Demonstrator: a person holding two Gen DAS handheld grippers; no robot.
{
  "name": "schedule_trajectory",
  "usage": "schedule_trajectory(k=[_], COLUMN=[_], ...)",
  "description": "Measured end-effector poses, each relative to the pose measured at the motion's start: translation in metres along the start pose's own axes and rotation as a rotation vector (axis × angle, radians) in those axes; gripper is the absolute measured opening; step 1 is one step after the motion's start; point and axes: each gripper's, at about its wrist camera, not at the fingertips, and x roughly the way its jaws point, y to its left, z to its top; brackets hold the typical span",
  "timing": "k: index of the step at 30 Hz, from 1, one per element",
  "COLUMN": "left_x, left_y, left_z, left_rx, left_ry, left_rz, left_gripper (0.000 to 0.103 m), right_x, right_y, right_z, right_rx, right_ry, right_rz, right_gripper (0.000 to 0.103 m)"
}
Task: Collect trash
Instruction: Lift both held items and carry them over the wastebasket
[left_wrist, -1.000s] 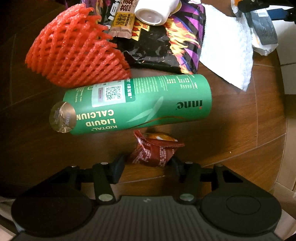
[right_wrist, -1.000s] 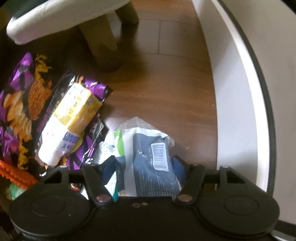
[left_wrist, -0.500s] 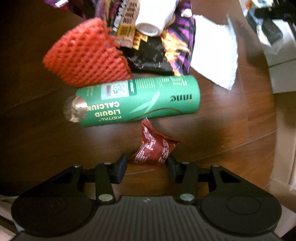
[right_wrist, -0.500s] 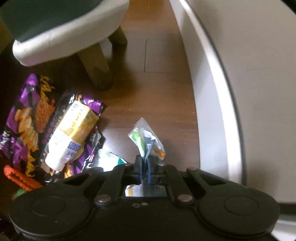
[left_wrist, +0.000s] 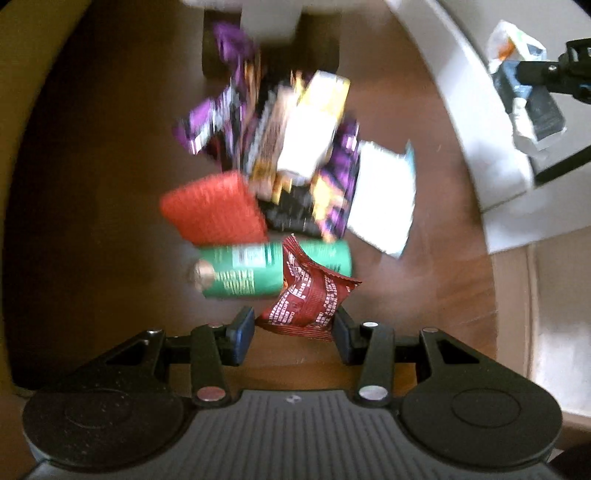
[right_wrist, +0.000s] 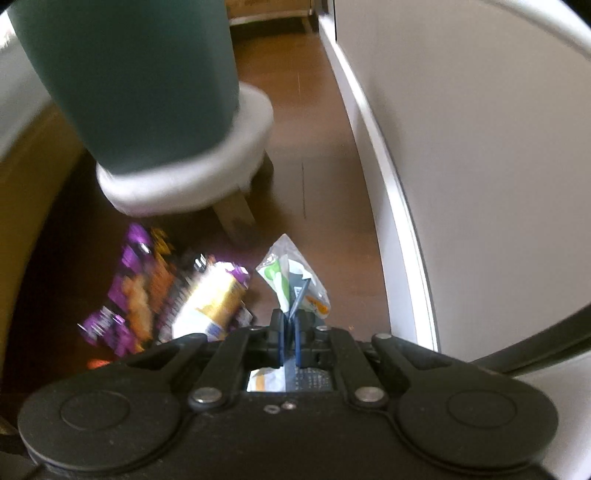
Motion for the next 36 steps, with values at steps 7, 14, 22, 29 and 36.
schedule_trajectory(k=[7,14,22,29,36], left_x=[-0.091,-0.184,-0.266,-0.315,-0.340], left_y=[-0.017,-0.021,-0.027,-0.034,-0.031], left_z=[0.038,0.081,0.129,0.164,0.212], left_rx=[-0.003,-0.019,-0.006,0.020,0.027], left_ry=[-0.185,-0.329,-0.464,-0.558,-0.620], left_rz=[0.037,0.058,0.077,0.092,0.098], left_gripper=[0.044,0.044,0.044,0.044,0.044], right_x=[-0.068,-0.139,-0.196,-0.230,-0.230], right_y=[0.032,0.057,0.071,0.084,0.101], right_z=[0.038,0.071,0.105,0.135,0.179], right_rx=[-0.048,-0.103,-0.144,-0.176,-0.195], right_ry=[-0.145,-0.279,-0.399,-0.484,-0.537], right_rz=[0.091,0.169,0.201,0.197,0.191], right_gripper=[0.004,0.004,0.004,0.004,0.004])
